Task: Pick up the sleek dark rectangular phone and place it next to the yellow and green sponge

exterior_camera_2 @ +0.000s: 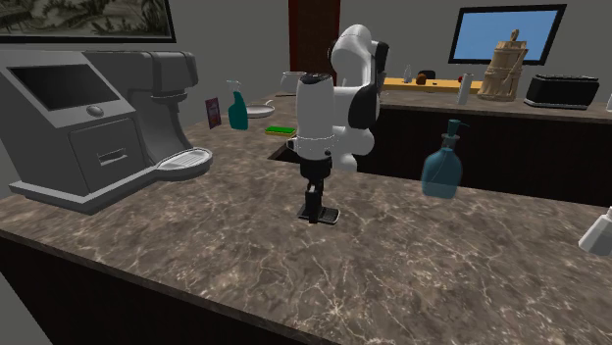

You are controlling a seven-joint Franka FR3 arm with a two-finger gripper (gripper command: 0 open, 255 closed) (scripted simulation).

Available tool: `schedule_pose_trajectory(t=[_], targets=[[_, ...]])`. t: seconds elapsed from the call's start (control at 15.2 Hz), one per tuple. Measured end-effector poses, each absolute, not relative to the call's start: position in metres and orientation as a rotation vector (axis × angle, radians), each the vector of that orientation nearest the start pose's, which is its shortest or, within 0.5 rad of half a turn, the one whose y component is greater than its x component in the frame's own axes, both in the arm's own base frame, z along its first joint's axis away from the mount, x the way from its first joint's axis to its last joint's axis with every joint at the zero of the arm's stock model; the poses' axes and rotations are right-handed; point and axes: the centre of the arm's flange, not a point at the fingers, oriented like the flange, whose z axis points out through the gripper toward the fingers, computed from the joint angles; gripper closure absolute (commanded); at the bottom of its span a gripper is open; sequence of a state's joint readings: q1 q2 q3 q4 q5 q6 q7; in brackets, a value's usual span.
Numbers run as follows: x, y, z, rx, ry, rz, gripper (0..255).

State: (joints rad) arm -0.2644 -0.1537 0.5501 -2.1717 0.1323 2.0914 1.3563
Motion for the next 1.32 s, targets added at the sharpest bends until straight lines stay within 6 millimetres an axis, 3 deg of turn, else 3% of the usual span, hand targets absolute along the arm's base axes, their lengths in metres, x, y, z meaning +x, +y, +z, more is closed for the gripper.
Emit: schedule_pose_trajectory(t=[0.46, 1.32], targets=[[0.489, 0.158, 0.460, -2.594, 1.657, -0.013, 255], [0.488, 0.158, 0.527, -2.594, 1.657, -0.013, 255]])
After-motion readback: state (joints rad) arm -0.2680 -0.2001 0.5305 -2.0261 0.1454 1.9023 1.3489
